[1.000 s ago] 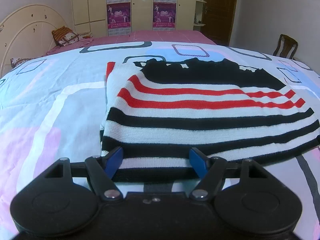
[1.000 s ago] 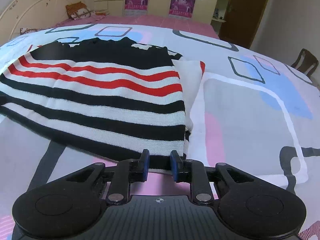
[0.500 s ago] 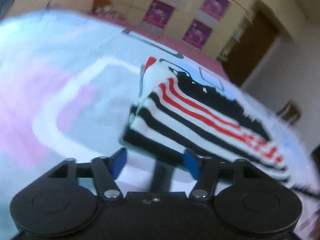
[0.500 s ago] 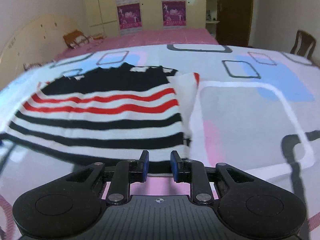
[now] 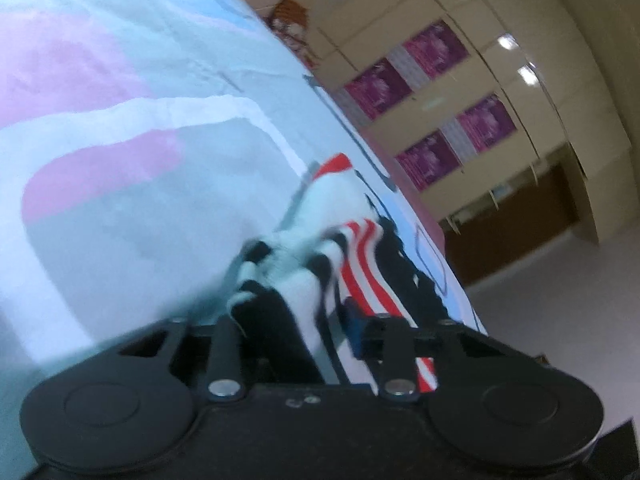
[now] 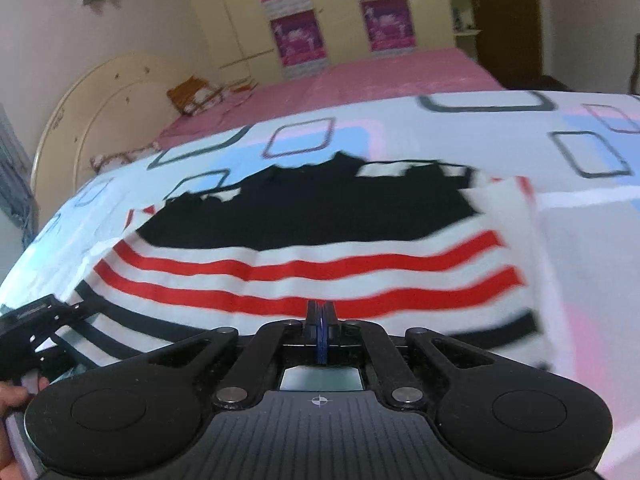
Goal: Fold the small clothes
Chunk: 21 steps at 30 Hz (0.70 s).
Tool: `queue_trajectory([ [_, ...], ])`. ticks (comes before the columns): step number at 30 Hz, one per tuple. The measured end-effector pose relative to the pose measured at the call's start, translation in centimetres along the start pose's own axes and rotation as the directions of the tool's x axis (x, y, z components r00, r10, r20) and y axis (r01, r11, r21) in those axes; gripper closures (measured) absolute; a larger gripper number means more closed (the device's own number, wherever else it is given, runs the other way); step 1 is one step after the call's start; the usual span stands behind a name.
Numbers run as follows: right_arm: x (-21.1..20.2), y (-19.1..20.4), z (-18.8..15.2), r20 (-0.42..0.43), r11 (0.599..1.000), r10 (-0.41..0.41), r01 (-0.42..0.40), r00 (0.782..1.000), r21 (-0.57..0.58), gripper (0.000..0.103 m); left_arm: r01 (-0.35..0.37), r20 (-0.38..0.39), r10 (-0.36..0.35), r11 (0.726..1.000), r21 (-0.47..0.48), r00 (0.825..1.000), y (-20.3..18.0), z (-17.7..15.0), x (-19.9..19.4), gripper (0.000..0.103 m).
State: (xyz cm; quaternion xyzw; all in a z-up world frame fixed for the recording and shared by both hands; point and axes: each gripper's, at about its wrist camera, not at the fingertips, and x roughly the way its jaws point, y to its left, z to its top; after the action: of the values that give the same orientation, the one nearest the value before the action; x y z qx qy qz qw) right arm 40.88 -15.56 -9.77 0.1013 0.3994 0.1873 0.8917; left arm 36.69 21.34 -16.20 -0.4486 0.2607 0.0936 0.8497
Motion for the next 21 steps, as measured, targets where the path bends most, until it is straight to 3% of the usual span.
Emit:
queue_trajectory([
  [3, 2.2, 1.6, 0.5, -0.02, 1.0, 0.011, -0.011, 1.0, -0.018, 0.103, -0.005, -0.021, 0.005, 1.0, 0.015, 1.0, -0.4, 0.6, 0.6, 0.086],
  [7, 3.1, 3.3, 1.1, 0.0, 0.998, 0.048, -0.047, 0.999, -0.033, 0.103, 0.085, 0.033, -0.086, 0.996, 0.03, 0.996, -1.3, 0.8, -1.7, 0.087],
  [9, 3.9, 3.9, 0.9, -0.009, 0.997, 0.061, -0.061, 0.998, -0.055, 0.103, 0.035, 0.014, -0.035, 0.999, 0.031, 0.999, -0.5, 0.4, -0.9, 0.087],
  [10, 5.1, 4.0, 0.6, -0.053, 0.997, 0.037, -0.041, 0.998, -0.068, 0.103, 0.001, -0.011, -0.001, 1.0, 0.022, 1.0, 0.3, 0.1, -0.1, 0.087],
  [11, 6.2, 3.9, 0.1, -0.091, 0.997, 0.002, -0.009, 0.996, -0.08, 0.103, 0.03, 0.001, -0.03, 0.999, -0.012, 1.0, 0.9, 0.0, -0.1, 0.086],
  [21, 6.5, 3.5, 0.1, -0.085, 0.997, 0.01, -0.017, 0.996, -0.081, 0.103, 0.017, -0.012, -0.016, 0.999, 0.033, 1.0, 0.3, 0.6, -0.1, 0.086],
])
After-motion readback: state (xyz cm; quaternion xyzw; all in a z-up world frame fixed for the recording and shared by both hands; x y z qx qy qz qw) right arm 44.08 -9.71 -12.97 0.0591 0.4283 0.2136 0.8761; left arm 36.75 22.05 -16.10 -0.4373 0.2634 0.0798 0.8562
